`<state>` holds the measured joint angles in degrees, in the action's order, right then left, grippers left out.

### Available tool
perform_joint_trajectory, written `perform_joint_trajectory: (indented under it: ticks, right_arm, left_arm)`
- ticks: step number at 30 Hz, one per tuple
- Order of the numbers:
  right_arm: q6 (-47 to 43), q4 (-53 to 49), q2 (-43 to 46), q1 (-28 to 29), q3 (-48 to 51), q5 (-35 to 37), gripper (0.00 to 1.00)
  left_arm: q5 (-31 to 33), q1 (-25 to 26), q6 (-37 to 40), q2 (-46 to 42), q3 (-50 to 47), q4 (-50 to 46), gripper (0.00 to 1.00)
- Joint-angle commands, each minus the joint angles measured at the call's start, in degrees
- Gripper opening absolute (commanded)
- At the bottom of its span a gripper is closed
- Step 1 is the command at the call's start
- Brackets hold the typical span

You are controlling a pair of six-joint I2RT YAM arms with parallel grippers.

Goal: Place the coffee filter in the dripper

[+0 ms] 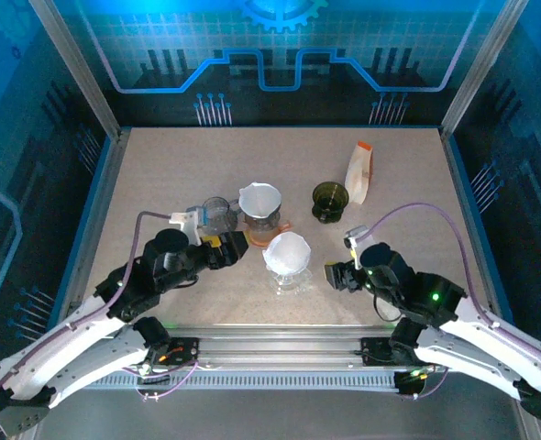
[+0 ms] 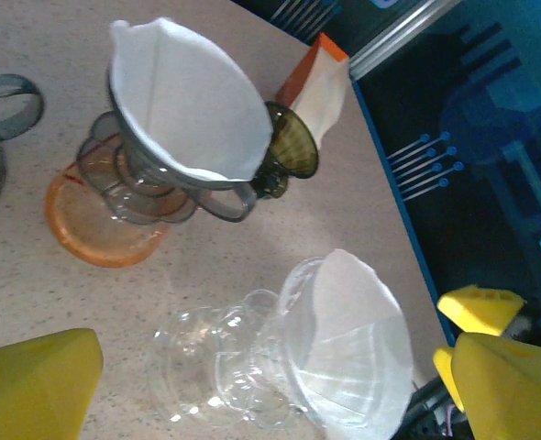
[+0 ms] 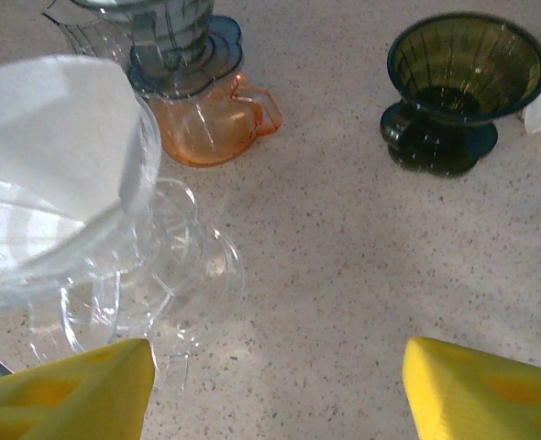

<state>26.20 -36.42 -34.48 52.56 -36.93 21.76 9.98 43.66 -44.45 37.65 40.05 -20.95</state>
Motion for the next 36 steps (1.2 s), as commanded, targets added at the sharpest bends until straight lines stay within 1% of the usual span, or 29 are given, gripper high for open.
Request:
perform_joint_trajectory:
  ticks: [1,6,11,13,15,17,20,24,27,31,34,36]
  right_arm:
    - [1.7,3.5,3.4,0.4,4.3,-2.7,0.73]
    - [1.2,5.9,3.9,0.4,9.5,-9.3,0.72]
    - [2.0,13.3,3.6,0.4,15.7,-15.2,0.69]
    - [2.4,15.3,2.8,0.4,17.5,-16.1,0.68]
    - [2.9,16.7,1.6,0.4,18.4,-16.4,0.68]
    - [3.0,17.6,0.3,0.3,18.8,-16.5,0.68]
    - [2.9,18.9,-1.2,0.4,19.4,-17.8,0.67]
    - [2.1,23.0,-2.6,0.4,21.6,-21.3,0.64]
    - [1.6,25.7,-3.2,0.5,22.7,-22.3,0.63]
    - [1.6,26.7,-4.3,0.6,22.9,-22.1,0.63]
    - [1.8,26.8,-4.7,0.7,23.0,-21.8,0.63]
    - [2.1,26.7,-4.5,0.7,23.2,-21.7,0.62]
  left_arm:
    - [3.7,-0.4,-2.3,-2.3,-2.6,-2.8,0.99]
    - [5.2,-0.4,-5.0,-5.8,-6.4,-3.4,0.99]
    - [5.7,-0.4,-6.2,-8.0,-7.9,-5.5,0.99]
    - [6.0,-0.7,-6.0,-8.2,-8.1,-6.6,0.99]
    - [6.3,-2.0,-6.3,-7.9,-8.3,-8.4,0.94]
    - [4.4,-4.7,-6.7,-7.4,-9.0,-8.4,0.88]
    - [-0.5,-9.7,-7.4,-7.1,-10.5,-6.3,0.83]
    - [-5.5,-15.6,-7.6,-5.8,-11.7,-4.6,0.78]
    - [-9.9,-20.2,-7.9,-3.6,-12.3,-2.5,0.74]
    - [-16.1,-26.3,-8.8,1.1,-13.2,3.7,0.72]
    - [-16.9,-29.4,-8.8,6.2,-12.8,8.3,0.71]
    - [-18.1,-31.2,-9.5,9.9,-12.3,11.2,0.68]
